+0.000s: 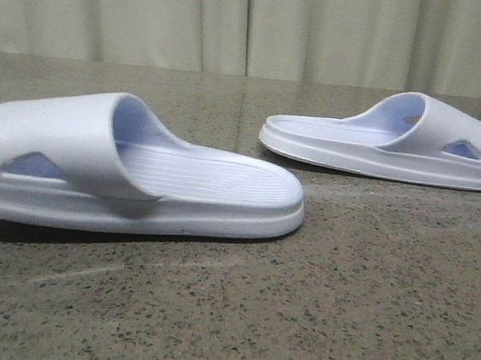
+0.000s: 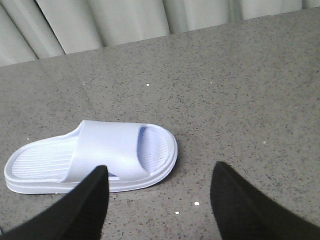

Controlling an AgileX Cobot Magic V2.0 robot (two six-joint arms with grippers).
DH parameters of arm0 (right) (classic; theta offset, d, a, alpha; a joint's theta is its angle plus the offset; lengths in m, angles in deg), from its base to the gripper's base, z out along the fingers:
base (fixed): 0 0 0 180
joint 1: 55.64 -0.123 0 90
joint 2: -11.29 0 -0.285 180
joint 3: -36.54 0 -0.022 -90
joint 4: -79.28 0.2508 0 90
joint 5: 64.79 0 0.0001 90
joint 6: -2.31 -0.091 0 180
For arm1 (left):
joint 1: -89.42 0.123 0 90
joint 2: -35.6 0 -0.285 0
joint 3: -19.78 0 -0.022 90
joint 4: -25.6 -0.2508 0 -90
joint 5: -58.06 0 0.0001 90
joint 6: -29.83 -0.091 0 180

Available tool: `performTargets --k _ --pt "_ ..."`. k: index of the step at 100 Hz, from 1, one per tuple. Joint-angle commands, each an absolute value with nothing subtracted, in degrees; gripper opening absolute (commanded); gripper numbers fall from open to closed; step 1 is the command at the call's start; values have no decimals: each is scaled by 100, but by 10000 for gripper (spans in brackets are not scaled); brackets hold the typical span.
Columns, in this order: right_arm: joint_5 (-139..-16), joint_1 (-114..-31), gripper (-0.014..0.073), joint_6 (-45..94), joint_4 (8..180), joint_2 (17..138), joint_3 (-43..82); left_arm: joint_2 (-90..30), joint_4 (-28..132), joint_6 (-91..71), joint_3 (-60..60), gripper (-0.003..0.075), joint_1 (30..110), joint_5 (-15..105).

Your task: Insert blue slippers together front up

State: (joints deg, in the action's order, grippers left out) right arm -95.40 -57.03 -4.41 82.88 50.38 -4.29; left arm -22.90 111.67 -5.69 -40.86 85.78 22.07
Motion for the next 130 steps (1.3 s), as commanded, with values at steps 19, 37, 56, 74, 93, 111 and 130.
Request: performTargets --k 19,37,56,74,93,111,130 --pt "-9194 -5660 383 -427 8097 5312 -228 -1614 12084 -647 -3628 16 8582 1726" --pt "-9059 -5612 383 -567 8097 5949 -228 -1367 12731 -647 -3550 16 8582 1418" --pt "-8653 -5378 383 -1046 8161 6765 -228 -1341 12825 -647 -3550 16 8582 1374" --pt "-8317 -5329 383 -1058 8858 7411 -228 -1341 12825 -647 -3550 16 8582 1374" --pt "-7934 -5329 383 -1058 9275 7981 -228 -1341 12825 -647 -3550 16 8582 1374" --pt "-7579 -5329 383 -1058 9445 8342 -228 -1341 12825 -647 -3550 16 8582 1374" --pt "-7304 -5329 382 -1058 9596 8634 -228 -1341 12825 -647 -3550 16 8582 1374"
